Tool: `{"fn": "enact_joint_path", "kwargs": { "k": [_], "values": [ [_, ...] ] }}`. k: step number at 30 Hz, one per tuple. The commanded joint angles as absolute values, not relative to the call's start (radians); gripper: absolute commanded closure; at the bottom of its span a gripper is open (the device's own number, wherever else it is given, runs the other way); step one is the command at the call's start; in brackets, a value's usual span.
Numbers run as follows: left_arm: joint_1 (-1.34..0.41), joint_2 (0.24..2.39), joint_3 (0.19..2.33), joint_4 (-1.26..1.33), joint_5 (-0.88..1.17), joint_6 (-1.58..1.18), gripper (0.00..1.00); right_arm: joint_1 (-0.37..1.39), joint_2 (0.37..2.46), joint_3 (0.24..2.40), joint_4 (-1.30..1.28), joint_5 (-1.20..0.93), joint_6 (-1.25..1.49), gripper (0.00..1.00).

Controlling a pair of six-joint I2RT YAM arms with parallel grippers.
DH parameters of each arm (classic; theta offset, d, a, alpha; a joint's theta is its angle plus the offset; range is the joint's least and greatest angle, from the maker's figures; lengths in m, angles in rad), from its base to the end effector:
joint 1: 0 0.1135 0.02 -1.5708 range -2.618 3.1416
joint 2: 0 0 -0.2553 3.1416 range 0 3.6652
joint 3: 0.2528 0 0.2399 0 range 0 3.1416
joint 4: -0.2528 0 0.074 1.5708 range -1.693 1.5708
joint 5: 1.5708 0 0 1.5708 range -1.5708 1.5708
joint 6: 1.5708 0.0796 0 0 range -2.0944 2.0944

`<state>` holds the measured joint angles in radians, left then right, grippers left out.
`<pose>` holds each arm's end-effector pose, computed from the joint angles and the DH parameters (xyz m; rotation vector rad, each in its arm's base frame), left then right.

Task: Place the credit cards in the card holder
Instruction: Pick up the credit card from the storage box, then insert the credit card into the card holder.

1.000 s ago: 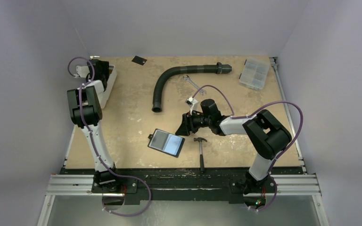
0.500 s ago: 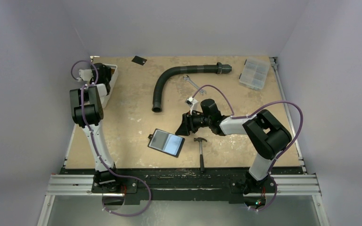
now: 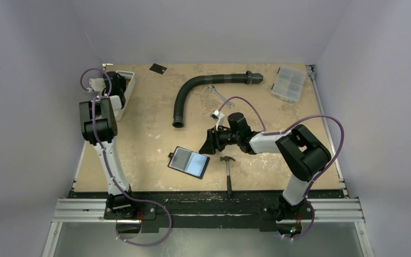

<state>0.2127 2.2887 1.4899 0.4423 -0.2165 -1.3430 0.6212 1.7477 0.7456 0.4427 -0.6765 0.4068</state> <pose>0.5195 0.1297 0.1283 -1.4748 1.2873 -0.5471 0.2604 0.2477 0.1292 -0.6737 2.1814 1.2965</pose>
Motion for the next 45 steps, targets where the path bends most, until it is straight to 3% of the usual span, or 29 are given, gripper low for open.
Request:
{"fn": "enact_joint_path", "kwargs": {
  "k": [1, 12, 33, 39, 45],
  "values": [
    [0.205, 2.244, 1.500, 0.475, -0.217, -1.336, 0.88, 0.617, 1.749, 0.738, 0.487, -0.701, 0.408, 0.43],
    [0.221, 2.183, 1.513, 0.385, -0.178, -1.307, 1.00, 0.618, 1.738, 0.733, 0.497, -0.709, 0.413, 0.44],
    [0.238, 1.984, 1.497, 0.156, -0.146, -1.247, 1.00, 0.617, 1.696, 0.719, 0.504, -0.716, 0.425, 0.45],
    [0.241, 1.771, 1.368, 0.145, -0.033, -1.174, 1.00, 0.618, 1.671, 0.725, 0.473, -0.705, 0.428, 0.46],
    [0.238, 1.533, 1.136, 0.201, 0.254, -1.064, 1.00, 0.617, 1.618, 0.728, 0.443, -0.689, 0.463, 0.44]
  ]
}}
